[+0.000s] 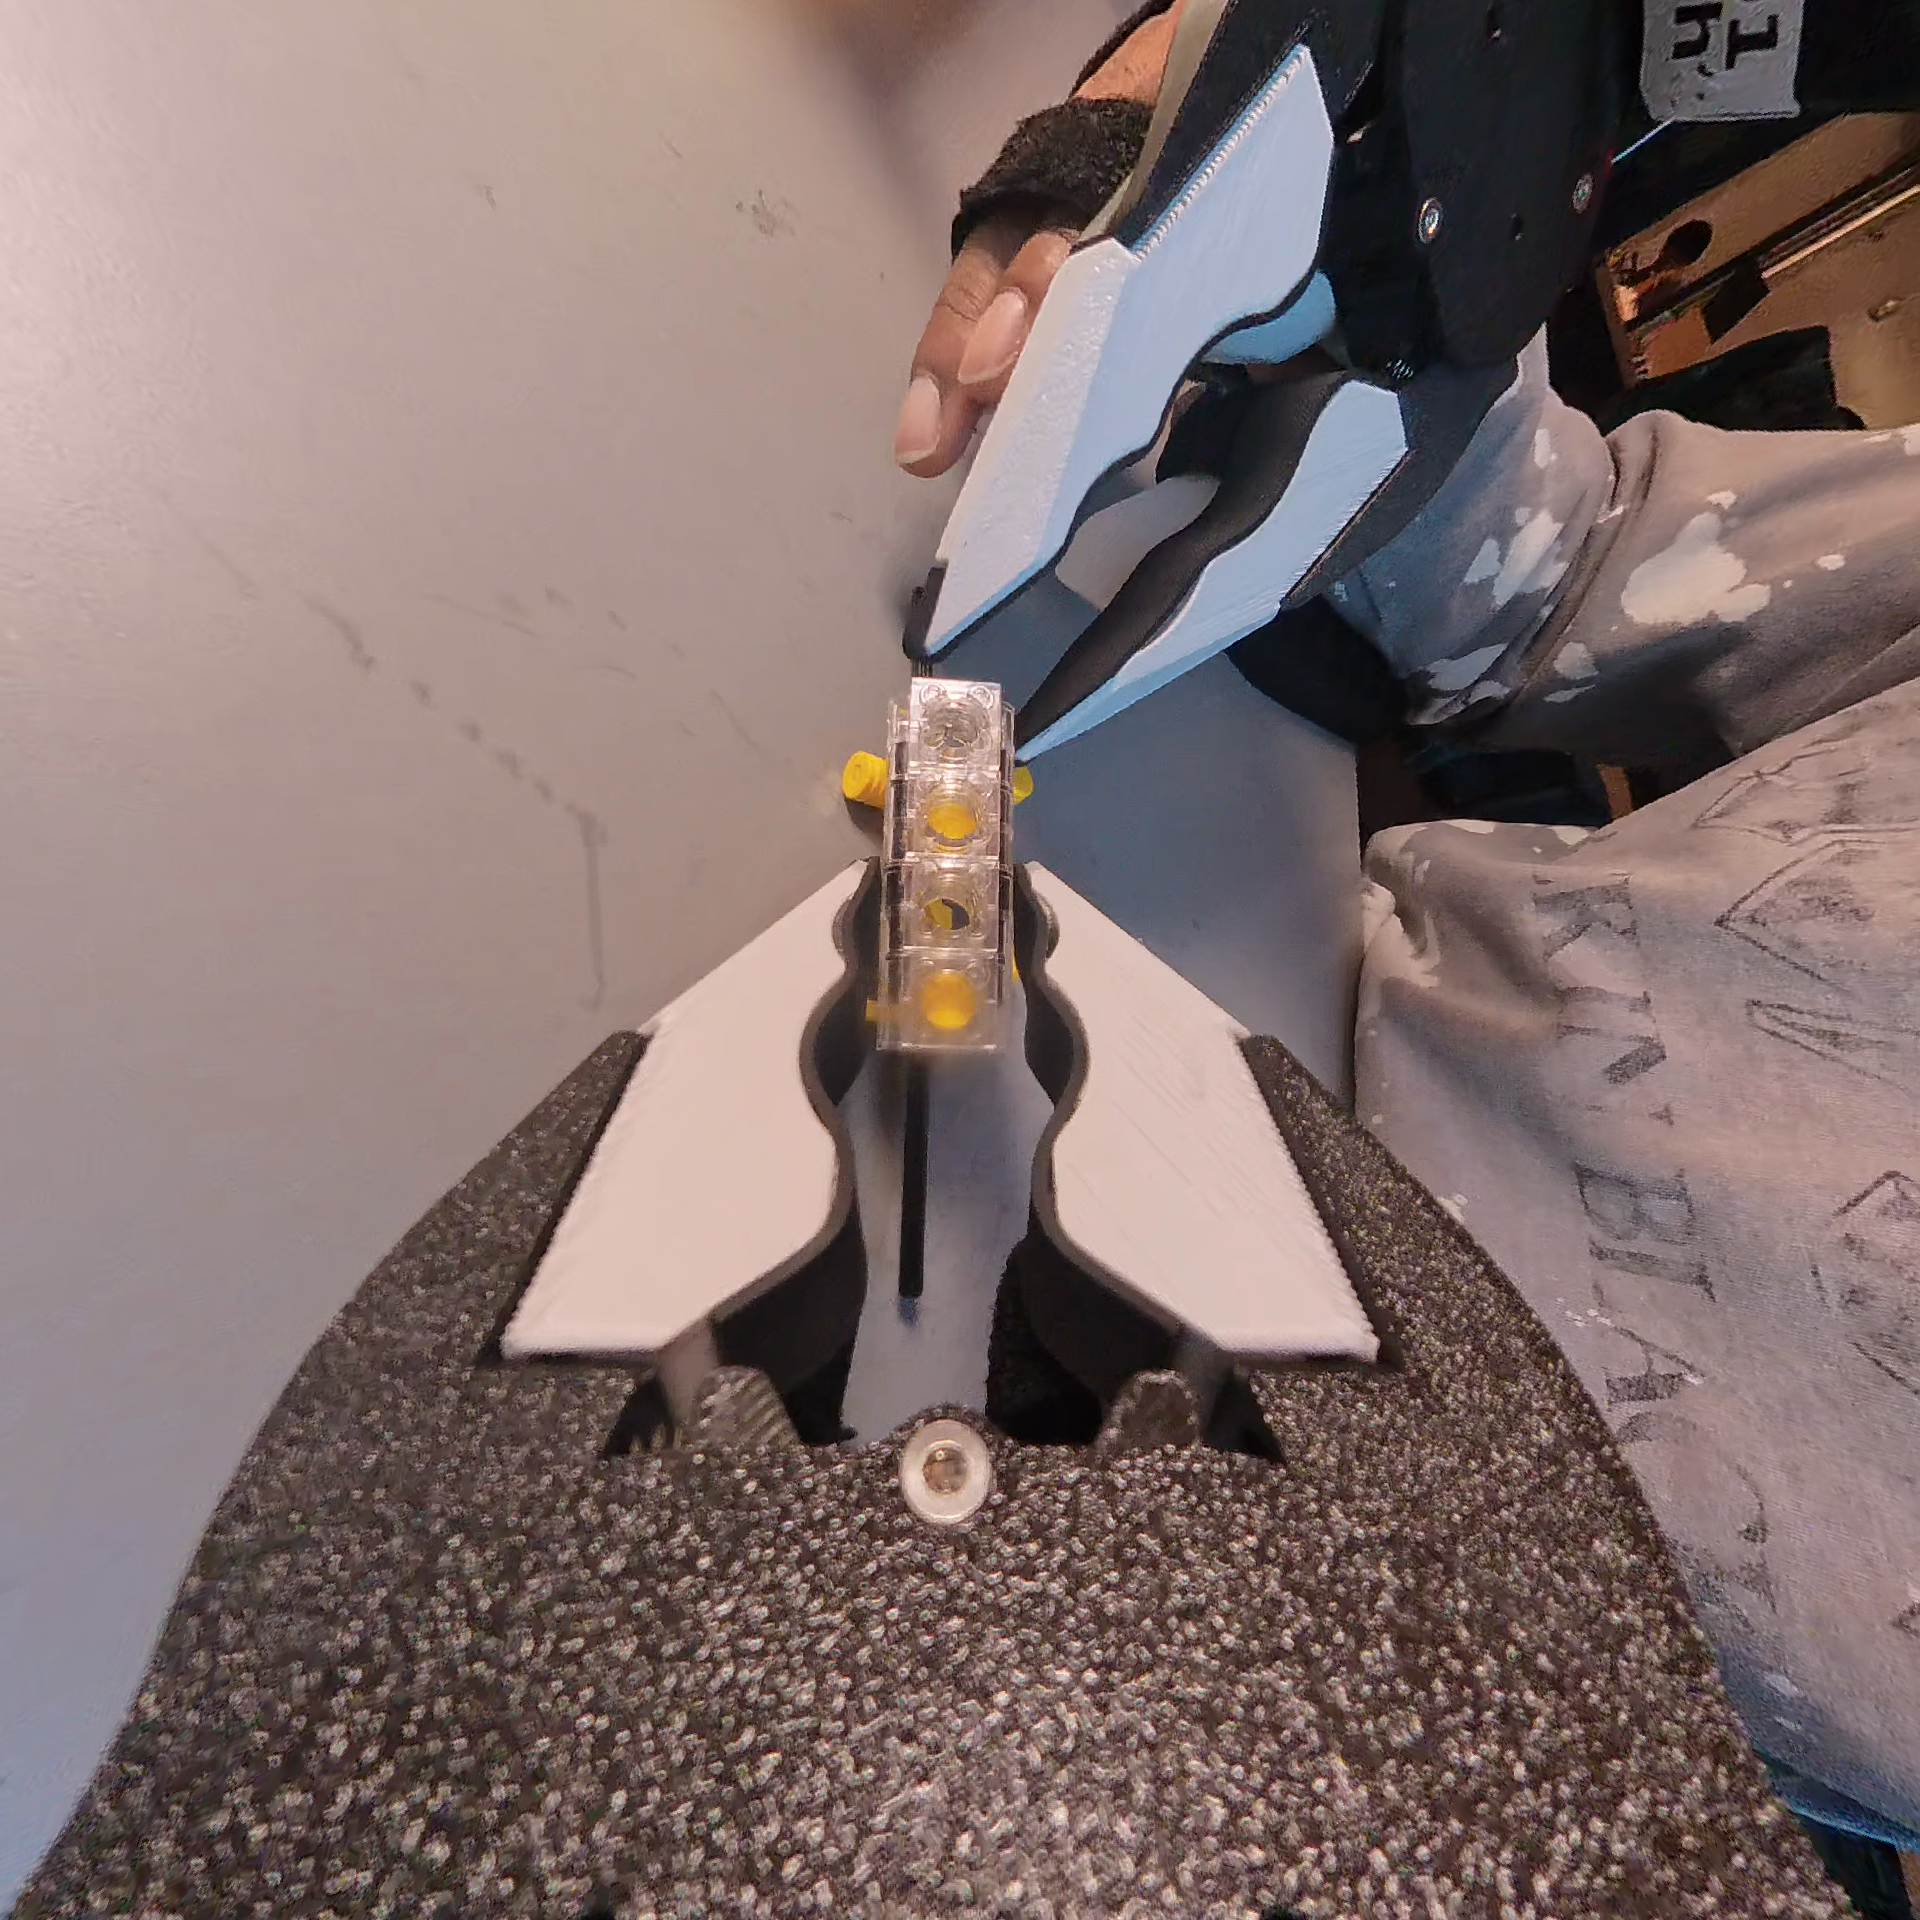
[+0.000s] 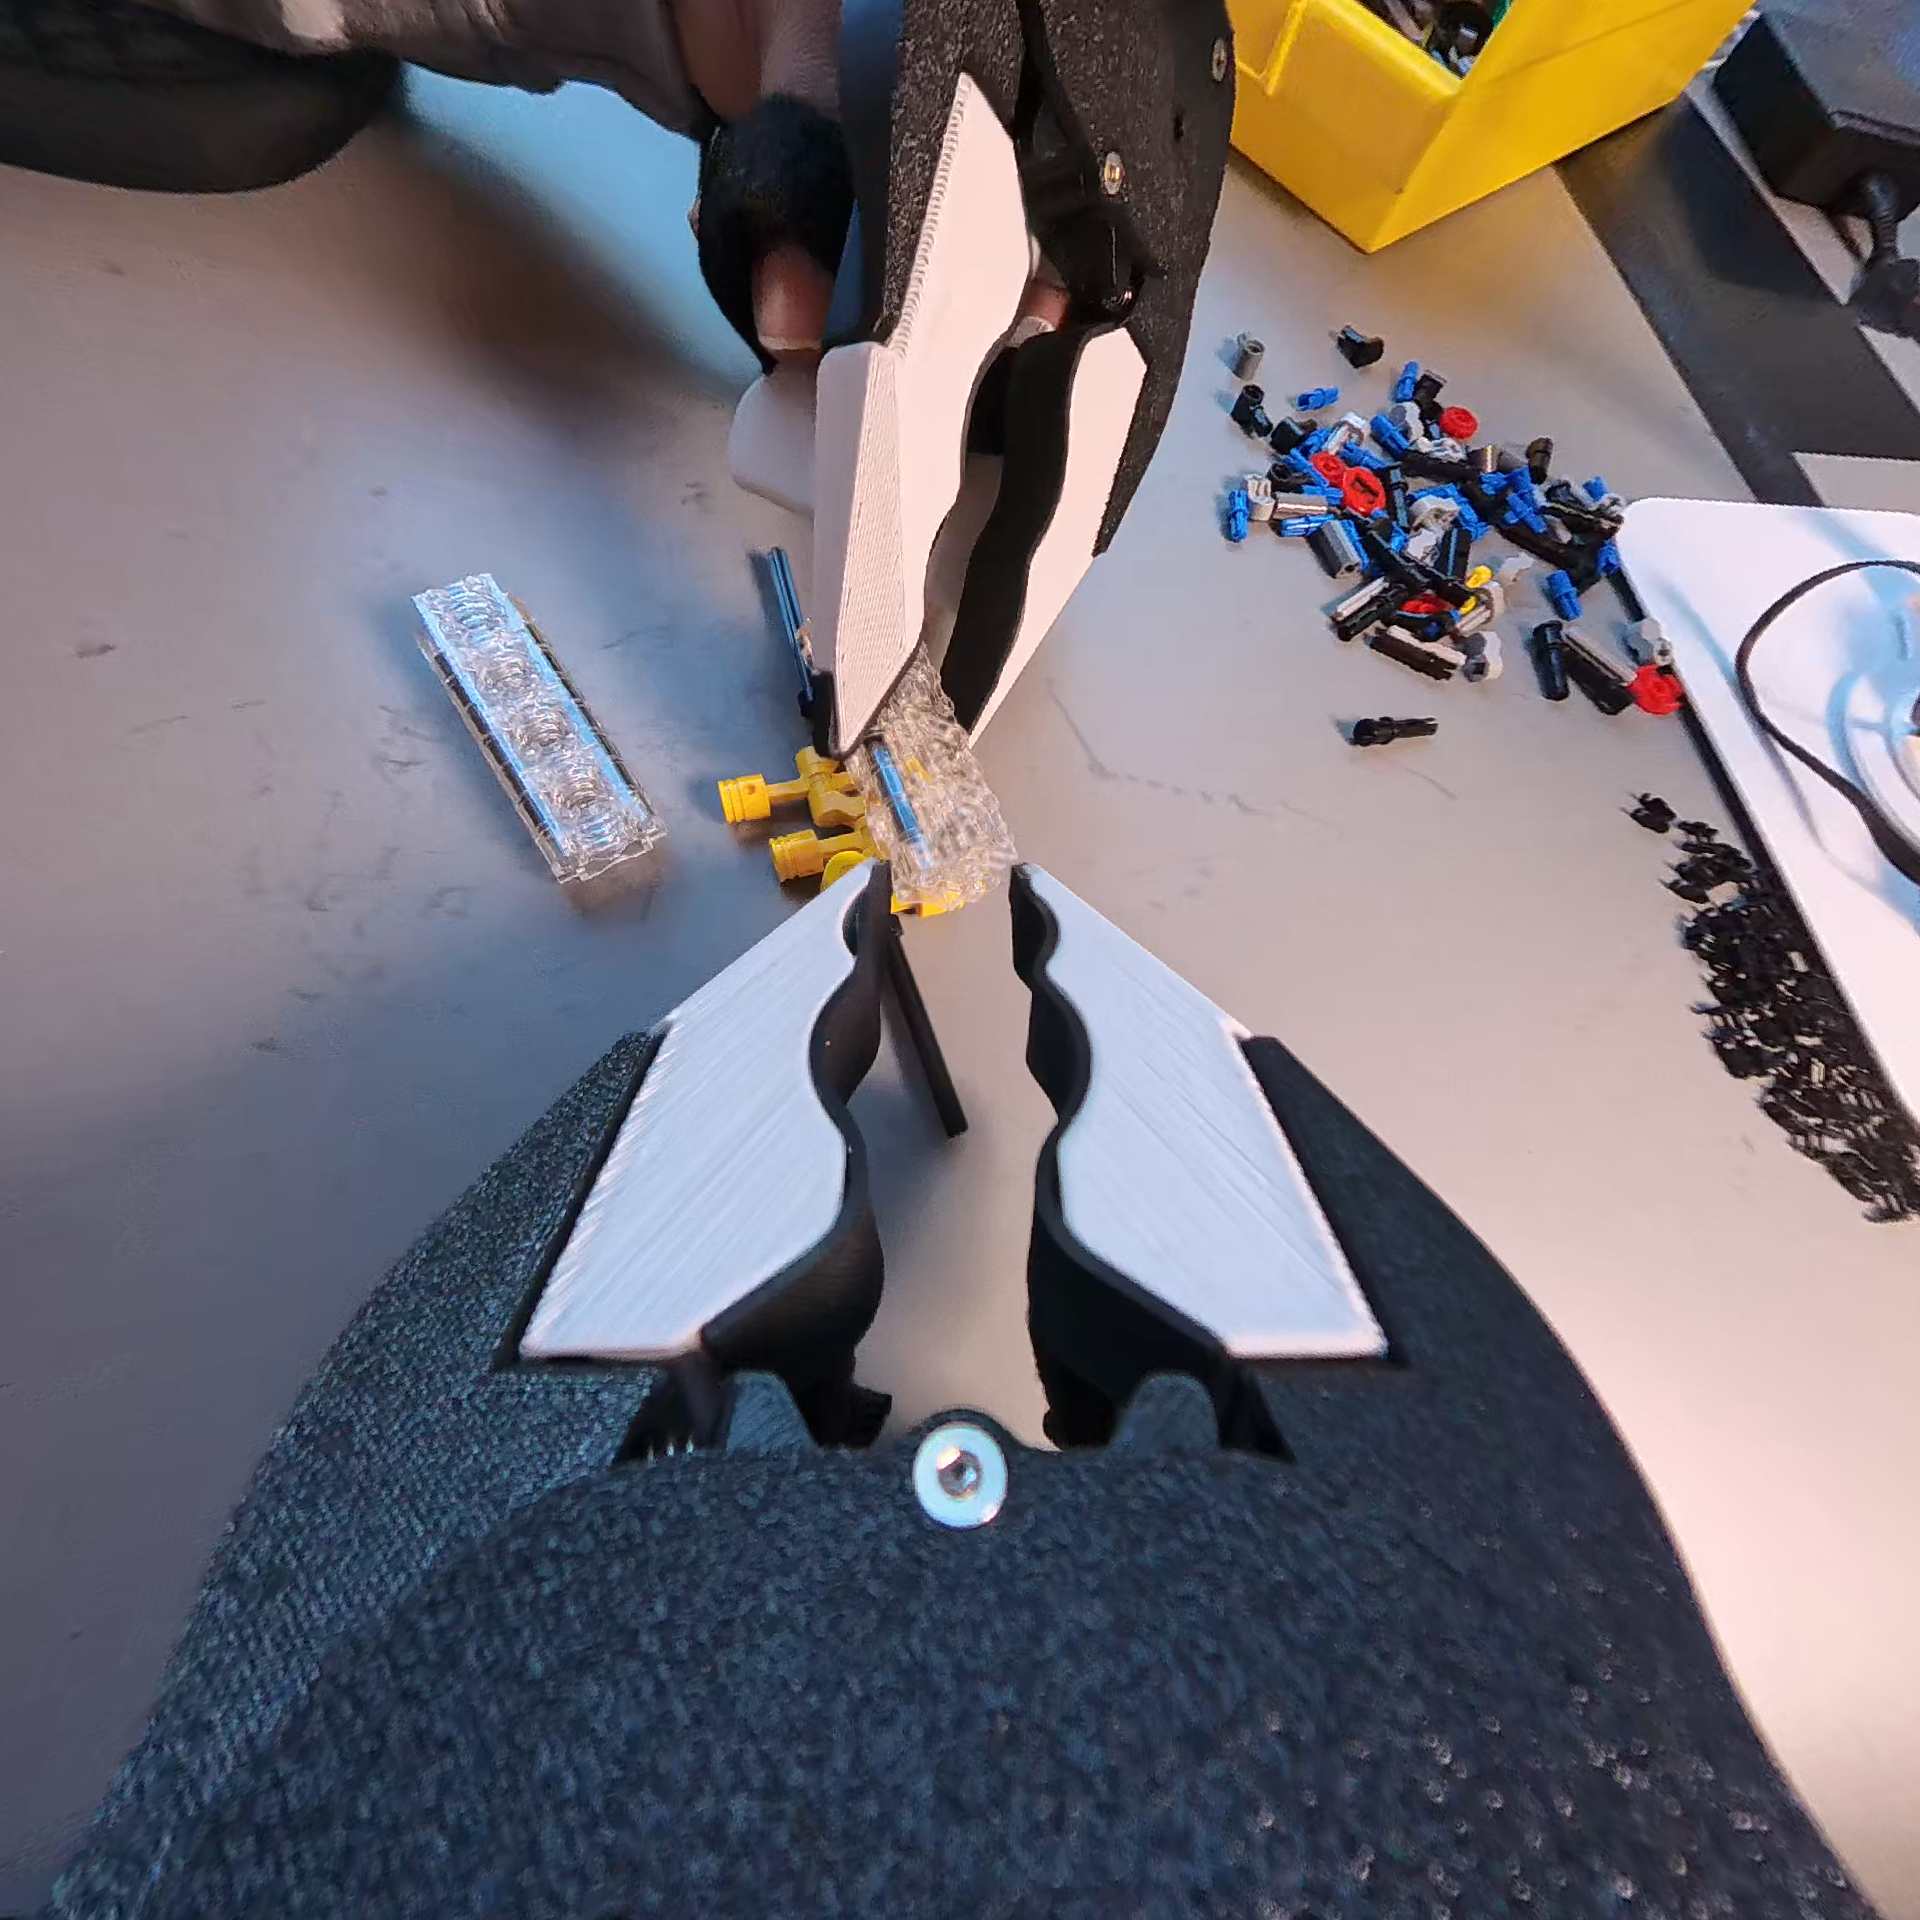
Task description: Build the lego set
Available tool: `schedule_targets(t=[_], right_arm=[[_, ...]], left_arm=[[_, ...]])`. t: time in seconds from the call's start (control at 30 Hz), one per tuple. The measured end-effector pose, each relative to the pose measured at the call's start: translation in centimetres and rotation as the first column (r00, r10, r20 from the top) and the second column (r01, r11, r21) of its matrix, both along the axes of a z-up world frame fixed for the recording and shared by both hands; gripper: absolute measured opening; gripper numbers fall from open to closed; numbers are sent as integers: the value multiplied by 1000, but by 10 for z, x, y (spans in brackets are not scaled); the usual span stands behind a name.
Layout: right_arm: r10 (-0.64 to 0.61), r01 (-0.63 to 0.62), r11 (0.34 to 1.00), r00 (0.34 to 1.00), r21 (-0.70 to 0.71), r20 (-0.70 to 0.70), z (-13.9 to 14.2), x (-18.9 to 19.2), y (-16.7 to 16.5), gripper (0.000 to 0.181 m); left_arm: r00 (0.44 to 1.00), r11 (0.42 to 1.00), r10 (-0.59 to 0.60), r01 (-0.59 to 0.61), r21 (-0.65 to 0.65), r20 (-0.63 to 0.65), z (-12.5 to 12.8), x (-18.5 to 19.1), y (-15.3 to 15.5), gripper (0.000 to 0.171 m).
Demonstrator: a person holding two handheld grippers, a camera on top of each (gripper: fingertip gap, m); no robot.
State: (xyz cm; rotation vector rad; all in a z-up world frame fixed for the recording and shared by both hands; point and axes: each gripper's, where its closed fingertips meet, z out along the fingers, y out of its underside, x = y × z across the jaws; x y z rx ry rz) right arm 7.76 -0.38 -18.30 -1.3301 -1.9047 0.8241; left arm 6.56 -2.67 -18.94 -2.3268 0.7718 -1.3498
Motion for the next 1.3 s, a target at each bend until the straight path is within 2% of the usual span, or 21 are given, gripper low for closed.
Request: schedule_targets(t=[0.4, 0.57, 0.73, 0.83, 0.9, 1.3], right_arm=[[-1, 1, 1000, 1000, 18, 0, 0, 0, 0, 24], [-2, 1, 999, 1000, 37, 17, 3, 6, 2, 24], [104, -103, 995, 986, -10, 131, -5, 25, -24, 23], [131, -138, 990, 979, 36, 159, -13, 25, -37, 15], [112, -126, 990, 979, 71, 170, -17, 21, -38, 8], [-8, -15, 989, 987, 149, 158, -24, 11, -30, 14]], left_arm=[[996, 996, -21, 29, 86, -90, -5, 0, -1, 24], [999, 999, -10, 11, 31, -50, -5, 0, 0, 24], [999, 1000, -17, 17, 6, -39, -4, 0, 1, 24], [999, 1000, -18, 18, -5, -34, -4, 0, 1, 24], [999, 1000, -18, 17, -14, -30, -4, 0, 1, 24], [1000, 1000, -13, 12, -24, -21, -4, -1, 1, 24]])
